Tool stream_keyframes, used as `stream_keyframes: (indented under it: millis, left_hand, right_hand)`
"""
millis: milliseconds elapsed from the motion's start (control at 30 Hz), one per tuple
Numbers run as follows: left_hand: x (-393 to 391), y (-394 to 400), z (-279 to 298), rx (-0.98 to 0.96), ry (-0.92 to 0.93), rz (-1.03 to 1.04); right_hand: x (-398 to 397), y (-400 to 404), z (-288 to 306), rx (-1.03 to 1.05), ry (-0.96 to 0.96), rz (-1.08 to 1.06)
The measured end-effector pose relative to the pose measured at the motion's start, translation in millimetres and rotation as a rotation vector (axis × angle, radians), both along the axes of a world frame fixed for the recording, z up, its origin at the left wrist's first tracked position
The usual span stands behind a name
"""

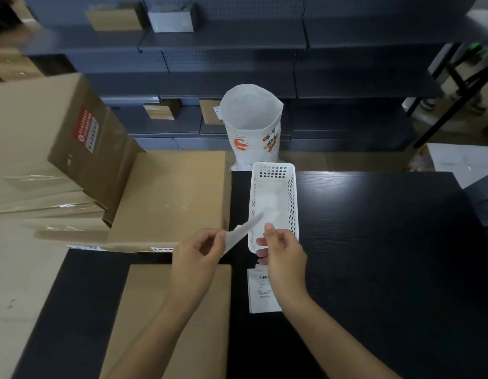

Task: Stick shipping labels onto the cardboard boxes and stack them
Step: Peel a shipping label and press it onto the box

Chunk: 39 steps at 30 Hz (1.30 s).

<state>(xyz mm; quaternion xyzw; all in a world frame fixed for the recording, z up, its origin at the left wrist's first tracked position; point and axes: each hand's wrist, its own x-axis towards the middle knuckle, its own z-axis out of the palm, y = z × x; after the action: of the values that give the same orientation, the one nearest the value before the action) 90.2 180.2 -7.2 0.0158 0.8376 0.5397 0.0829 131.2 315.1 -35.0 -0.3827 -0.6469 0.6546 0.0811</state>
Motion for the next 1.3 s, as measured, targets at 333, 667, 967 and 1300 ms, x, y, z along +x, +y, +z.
stream_keyframes:
  millis: [333, 667, 967, 1300]
  left_hand:
    - [26, -81, 11, -0.051, 0.180, -0.450]
    - [18, -204, -30, -0.206, 0.043, -0.117]
    - [30, -218, -57, -0.167, -0.227, -0.133]
    - [34, -214, -92, -0.510, -0.043, -0.188]
  right_hand:
    - [12, -98, 9, -0.080, -0.024, -0.084]
    - [38, -210, 5, -0.214, -0.103, -0.114]
    - [61, -228, -14, -0.149, -0.195, -0.090]
    - [74, -201, -69, 0.539, -0.399, 0.210]
